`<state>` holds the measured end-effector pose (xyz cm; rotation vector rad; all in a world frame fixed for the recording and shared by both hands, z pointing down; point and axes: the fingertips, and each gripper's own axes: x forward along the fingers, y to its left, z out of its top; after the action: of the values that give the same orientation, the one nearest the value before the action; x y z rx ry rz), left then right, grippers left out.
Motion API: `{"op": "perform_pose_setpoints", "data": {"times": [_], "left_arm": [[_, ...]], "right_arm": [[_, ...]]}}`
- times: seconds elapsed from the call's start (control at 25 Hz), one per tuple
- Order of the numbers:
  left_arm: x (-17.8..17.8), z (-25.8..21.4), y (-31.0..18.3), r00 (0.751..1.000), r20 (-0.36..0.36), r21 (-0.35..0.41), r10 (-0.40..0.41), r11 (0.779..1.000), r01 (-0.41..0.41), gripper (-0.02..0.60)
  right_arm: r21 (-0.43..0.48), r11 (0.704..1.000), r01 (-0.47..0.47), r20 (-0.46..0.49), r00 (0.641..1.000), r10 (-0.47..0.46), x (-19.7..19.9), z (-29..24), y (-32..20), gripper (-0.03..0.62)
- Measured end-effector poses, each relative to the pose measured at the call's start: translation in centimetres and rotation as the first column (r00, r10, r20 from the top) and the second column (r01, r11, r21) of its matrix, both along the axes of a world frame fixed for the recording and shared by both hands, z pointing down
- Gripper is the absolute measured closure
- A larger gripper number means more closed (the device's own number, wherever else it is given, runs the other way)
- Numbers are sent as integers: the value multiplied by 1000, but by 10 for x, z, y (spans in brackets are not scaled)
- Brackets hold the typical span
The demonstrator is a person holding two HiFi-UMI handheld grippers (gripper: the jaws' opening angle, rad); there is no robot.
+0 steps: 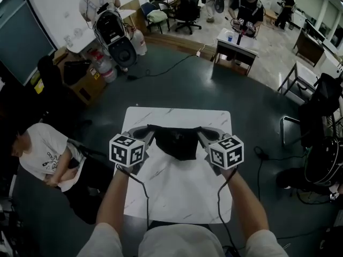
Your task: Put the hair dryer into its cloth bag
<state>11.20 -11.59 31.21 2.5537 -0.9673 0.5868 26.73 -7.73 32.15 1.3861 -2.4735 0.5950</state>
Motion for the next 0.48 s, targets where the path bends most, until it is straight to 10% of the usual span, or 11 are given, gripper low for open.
{"op": "perform_pose_setpoints", "data": {"times": [0.48], "left_arm": [[-43,23,-23,993,26,13,-117,993,117,569]], "right_arm": [[-7,1000,-1,-59,998,0,-33,23,-36,572]]}}
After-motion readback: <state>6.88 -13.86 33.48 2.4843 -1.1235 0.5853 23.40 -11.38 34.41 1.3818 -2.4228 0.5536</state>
